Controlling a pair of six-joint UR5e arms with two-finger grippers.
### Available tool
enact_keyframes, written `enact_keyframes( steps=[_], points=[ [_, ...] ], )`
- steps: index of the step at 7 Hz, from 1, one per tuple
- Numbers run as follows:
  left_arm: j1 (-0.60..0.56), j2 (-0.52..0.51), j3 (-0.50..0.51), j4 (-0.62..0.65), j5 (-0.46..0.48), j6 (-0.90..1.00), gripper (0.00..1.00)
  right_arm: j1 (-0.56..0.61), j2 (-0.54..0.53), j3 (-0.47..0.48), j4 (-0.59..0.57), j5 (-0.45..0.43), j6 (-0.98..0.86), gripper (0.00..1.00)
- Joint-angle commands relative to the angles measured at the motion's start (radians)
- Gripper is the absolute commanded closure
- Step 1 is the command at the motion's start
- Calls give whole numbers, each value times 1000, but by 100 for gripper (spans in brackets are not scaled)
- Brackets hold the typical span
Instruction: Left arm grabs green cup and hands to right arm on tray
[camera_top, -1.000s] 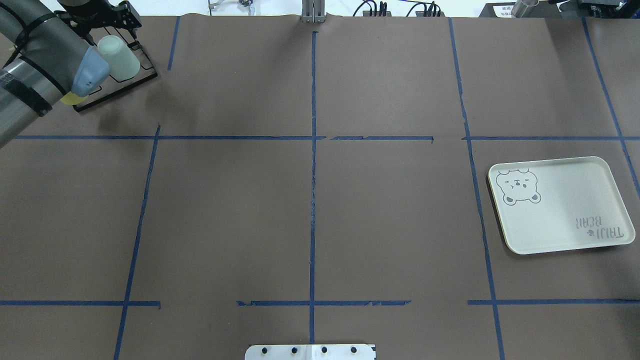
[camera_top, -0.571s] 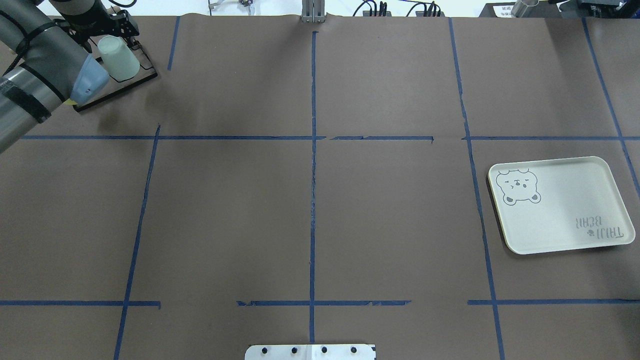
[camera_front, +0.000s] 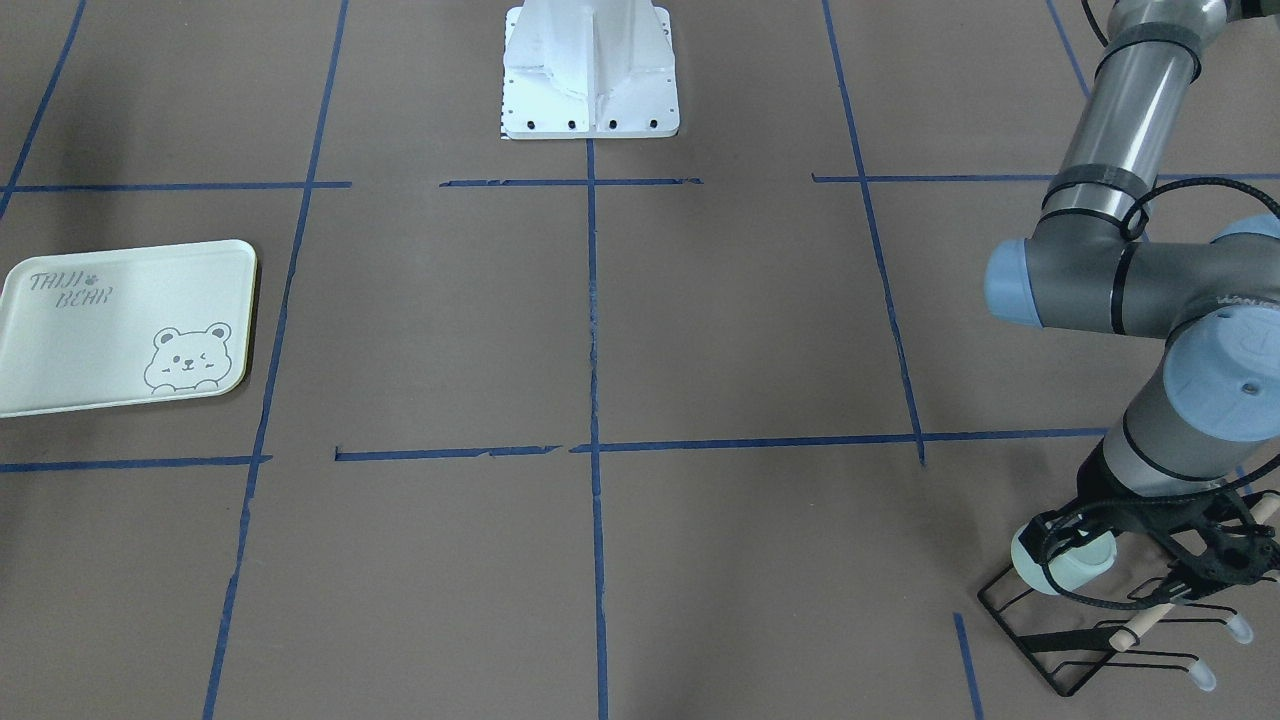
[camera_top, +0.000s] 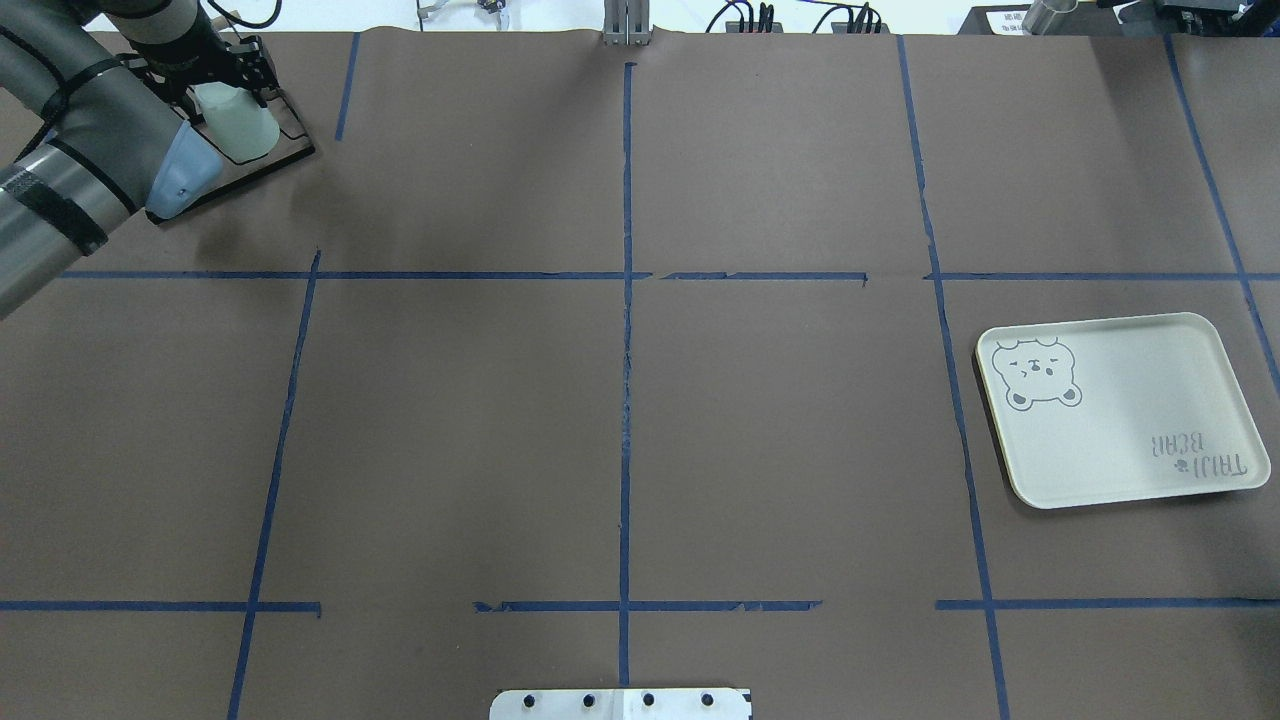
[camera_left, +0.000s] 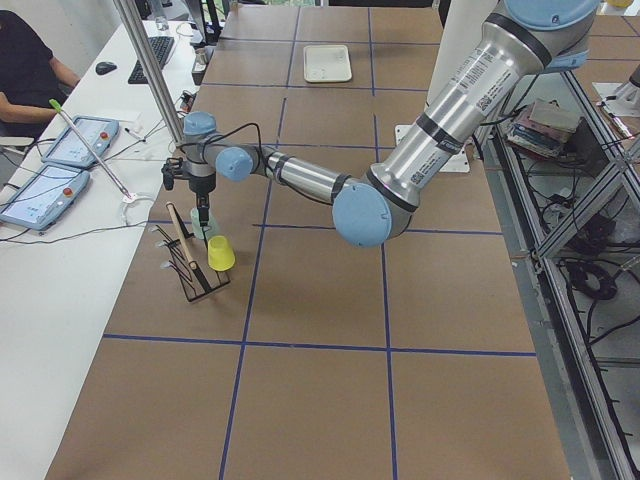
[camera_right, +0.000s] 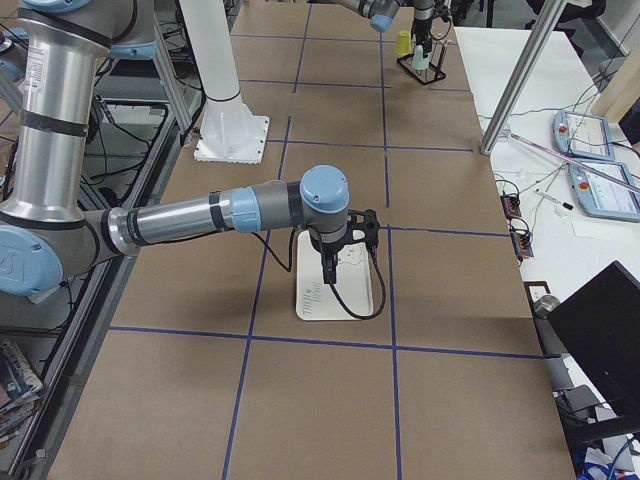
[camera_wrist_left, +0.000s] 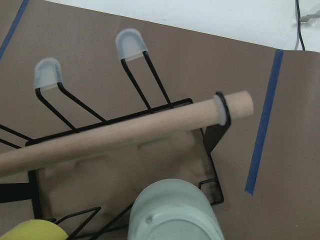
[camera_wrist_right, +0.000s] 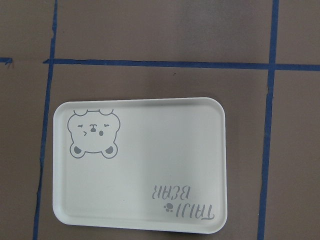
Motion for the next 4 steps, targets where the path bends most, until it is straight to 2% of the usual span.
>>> enact_keyframes(
  steps=[1, 2, 3, 4],
  points=[
    [1, -1, 4, -17, 0, -1, 85, 0, 0, 4, 0, 1, 0, 0],
    [-3, -1, -3, -13, -2, 10, 96, 0, 0, 7, 0, 1, 0, 0],
    [-19, 8, -35, -5, 0, 10, 98, 0, 0, 7, 0, 1, -2, 0],
    [-34, 81, -153, 0, -2, 10, 99, 0, 0, 17, 0, 1, 0, 0]
  ],
)
